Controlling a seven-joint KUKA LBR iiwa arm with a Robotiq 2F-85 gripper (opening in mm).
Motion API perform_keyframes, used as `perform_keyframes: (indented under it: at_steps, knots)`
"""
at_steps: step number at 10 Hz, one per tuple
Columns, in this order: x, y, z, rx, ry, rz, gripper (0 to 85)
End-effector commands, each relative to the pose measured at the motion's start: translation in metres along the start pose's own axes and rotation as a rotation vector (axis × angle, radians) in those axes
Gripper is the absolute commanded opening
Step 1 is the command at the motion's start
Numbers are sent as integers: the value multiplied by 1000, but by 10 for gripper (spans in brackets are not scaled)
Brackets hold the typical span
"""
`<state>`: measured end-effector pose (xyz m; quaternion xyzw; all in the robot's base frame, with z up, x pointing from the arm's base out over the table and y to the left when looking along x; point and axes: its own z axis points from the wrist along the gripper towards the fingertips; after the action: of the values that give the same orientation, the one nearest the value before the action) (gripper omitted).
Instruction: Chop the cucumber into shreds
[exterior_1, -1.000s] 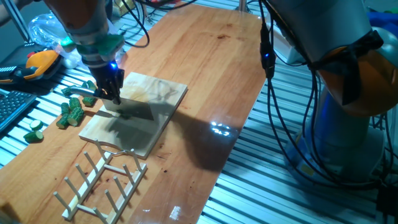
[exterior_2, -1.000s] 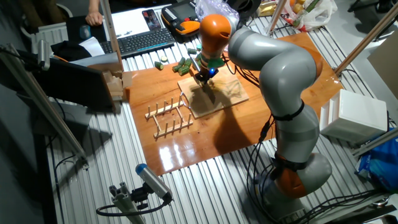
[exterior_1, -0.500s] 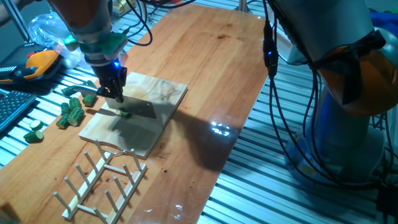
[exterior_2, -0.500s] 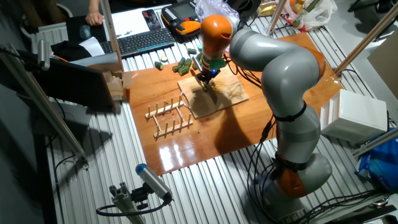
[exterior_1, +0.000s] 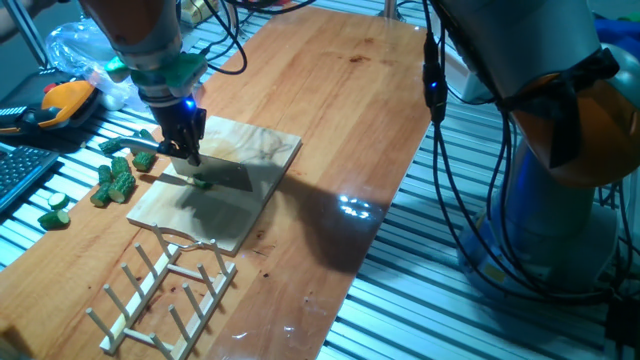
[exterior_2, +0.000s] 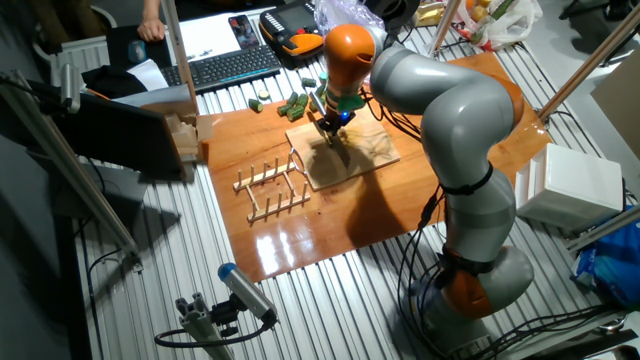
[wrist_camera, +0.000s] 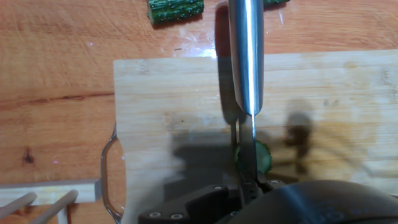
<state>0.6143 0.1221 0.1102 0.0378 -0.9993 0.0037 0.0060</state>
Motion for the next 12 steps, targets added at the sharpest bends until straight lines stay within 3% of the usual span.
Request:
perform_keyframes:
  at_steps: [1, 7, 10, 12]
  knots:
    - [0, -1, 2, -2, -1, -2, 0]
    - [-4, 2, 20, -36, -15, -8, 0]
    - [-7, 14, -7, -25, 22, 13, 0]
    - [-6, 14, -13, -8, 20, 9, 0]
